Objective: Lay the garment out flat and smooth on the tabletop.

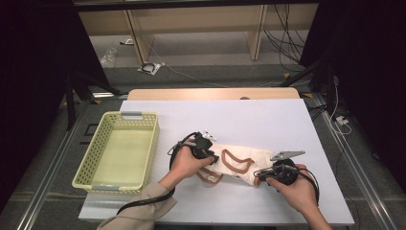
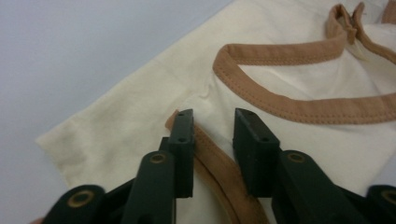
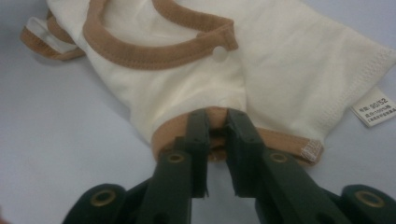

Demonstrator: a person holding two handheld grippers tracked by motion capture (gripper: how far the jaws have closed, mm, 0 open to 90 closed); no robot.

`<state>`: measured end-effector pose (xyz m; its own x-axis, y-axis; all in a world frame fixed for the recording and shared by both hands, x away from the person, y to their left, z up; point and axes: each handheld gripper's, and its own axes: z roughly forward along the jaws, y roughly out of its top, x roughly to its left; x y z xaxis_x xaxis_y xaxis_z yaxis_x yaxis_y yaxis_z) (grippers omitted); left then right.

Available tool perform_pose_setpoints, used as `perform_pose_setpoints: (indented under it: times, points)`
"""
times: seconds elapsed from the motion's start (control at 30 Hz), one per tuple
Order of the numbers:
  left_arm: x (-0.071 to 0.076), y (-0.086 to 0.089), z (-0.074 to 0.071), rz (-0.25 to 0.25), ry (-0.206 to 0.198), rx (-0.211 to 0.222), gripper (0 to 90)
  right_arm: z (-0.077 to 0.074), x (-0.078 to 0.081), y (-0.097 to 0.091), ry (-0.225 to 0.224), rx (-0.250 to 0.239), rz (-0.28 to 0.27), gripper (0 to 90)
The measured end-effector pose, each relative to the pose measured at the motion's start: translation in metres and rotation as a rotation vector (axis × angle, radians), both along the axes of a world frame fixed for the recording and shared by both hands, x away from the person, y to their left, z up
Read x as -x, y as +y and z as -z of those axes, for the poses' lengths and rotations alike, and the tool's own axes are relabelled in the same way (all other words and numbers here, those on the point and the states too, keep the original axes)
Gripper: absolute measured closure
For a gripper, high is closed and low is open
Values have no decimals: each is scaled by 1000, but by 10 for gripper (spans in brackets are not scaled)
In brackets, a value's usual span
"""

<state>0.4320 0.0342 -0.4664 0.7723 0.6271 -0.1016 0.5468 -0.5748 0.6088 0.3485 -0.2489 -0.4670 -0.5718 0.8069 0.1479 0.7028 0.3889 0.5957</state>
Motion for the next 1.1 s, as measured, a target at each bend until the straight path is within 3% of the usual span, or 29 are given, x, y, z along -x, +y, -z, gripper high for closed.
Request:
perform_pose_setpoints:
  times: [0.23,0.63,0.8,0.97,1.1]
  points:
    - [4,0,-2,2,-6,7,863,-1,1,-2,-15,-18,15,900]
    - [18,22,-17,-24,-74,157,877,-12,1,-4,-103,-48,62,900]
    - [21,28,-17,-40,-98,185,876,-12,-1,-6,-120,-52,74,900]
    - [22,29,-15,-41,-100,183,876,-13,1,-8,-128,-63,98,900]
    - [23,27,-12,-44,-98,175,875,-8,-1,-9,-89,-90,119,754]
